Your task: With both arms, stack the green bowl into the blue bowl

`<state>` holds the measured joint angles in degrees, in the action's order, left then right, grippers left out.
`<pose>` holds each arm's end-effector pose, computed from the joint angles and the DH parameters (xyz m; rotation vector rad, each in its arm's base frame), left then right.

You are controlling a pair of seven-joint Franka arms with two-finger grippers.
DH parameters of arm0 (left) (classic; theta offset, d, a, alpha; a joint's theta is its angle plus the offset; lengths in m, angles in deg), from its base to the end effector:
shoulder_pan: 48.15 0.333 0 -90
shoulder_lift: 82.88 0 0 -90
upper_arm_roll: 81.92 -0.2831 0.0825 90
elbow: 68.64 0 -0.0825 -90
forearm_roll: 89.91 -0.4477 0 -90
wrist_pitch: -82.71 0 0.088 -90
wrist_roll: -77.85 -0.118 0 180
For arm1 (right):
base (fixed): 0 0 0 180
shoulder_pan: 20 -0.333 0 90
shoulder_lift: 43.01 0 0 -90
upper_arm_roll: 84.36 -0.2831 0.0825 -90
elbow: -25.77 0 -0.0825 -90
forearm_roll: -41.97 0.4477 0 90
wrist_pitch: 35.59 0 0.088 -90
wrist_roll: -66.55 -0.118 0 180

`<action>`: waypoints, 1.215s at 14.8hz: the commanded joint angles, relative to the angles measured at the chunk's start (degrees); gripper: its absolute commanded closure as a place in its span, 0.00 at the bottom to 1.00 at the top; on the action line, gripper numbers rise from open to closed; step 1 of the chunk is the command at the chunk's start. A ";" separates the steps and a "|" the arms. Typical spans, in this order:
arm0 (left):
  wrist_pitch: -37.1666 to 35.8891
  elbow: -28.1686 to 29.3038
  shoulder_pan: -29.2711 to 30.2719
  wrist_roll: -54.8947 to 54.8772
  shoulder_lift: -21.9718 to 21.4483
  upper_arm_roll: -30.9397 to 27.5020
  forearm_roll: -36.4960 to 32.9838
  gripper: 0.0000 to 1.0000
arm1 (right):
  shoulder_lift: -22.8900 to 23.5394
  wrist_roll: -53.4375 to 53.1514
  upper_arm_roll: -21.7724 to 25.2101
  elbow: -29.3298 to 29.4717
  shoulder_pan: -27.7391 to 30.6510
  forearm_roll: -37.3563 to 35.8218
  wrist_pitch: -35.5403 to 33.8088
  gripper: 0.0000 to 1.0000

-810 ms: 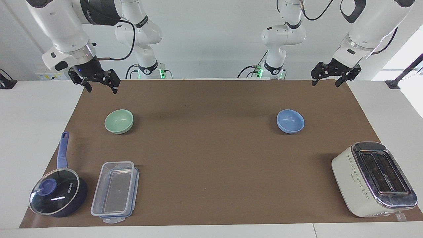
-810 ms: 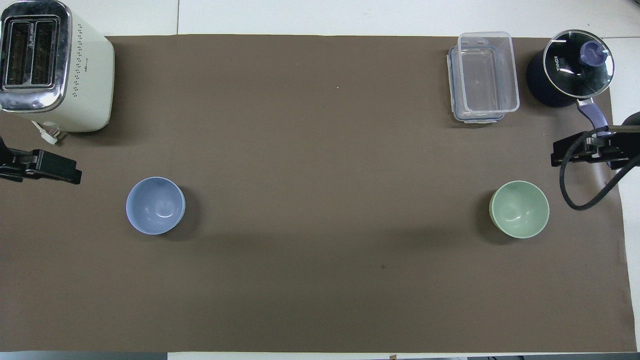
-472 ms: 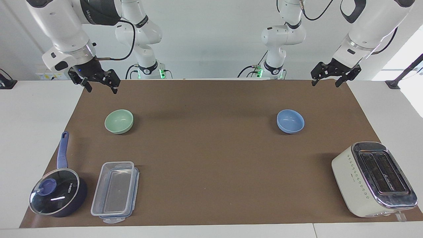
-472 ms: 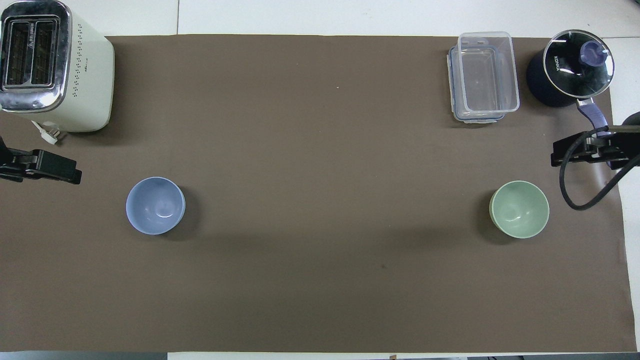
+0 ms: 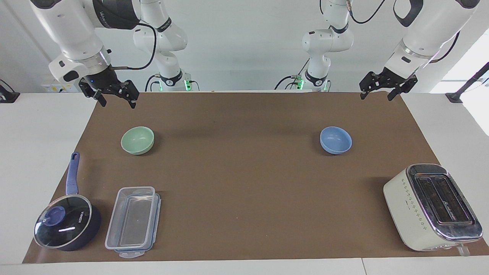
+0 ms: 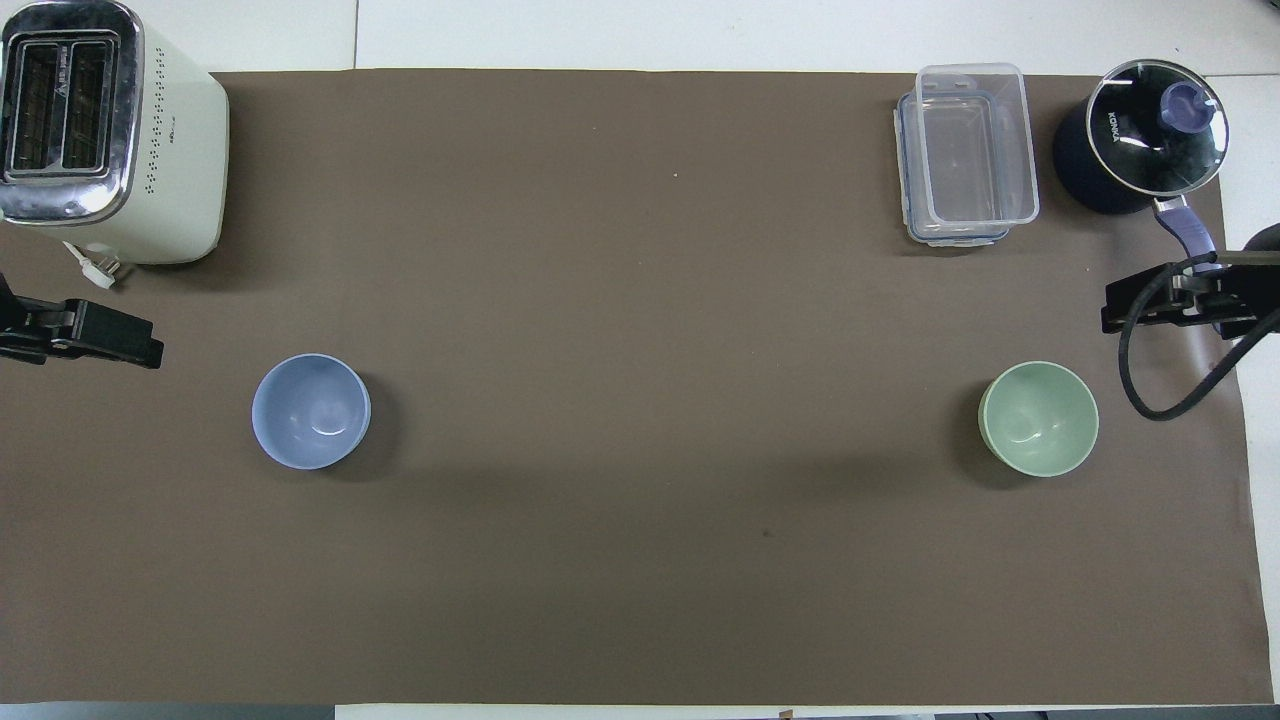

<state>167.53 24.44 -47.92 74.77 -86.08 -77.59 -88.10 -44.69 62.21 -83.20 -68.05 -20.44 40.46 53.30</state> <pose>0.5895 -0.0472 0.5783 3.1057 -0.1967 -0.1381 0.6057 -0.0109 0.5614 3.1098 -0.1370 -0.0870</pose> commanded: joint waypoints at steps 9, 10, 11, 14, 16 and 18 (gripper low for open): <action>28.35 34.07 1.88 -0.61 -7.70 -0.64 1.01 0.00 | -1.22 0.91 0.33 -1.53 -0.35 0.64 0.50 0.00; 31.52 35.93 1.45 -1.31 -6.57 -0.64 1.01 0.00 | -1.22 0.91 0.33 -1.71 -0.35 0.64 0.50 0.00; 33.64 37.08 1.18 -1.67 -4.90 -0.56 1.01 0.00 | -1.39 0.91 0.33 -2.32 -0.35 0.64 0.59 0.00; 37.78 38.49 1.00 -3.59 -2.17 -0.56 1.01 0.00 | -4.02 2.13 0.42 -8.19 1.22 0.72 4.53 0.00; 39.19 38.50 1.00 -5.70 -0.24 -0.56 1.01 0.07 | -5.96 3.19 0.42 -12.85 1.85 0.81 8.74 0.00; 40.42 38.58 1.00 -7.63 0.65 -0.56 1.01 0.15 | -9.11 4.41 0.51 -20.56 3.33 0.81 15.75 0.00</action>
<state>205.59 62.43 -46.45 69.86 -86.14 -77.80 -88.07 -48.29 64.06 -82.81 -78.83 -18.75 40.47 62.17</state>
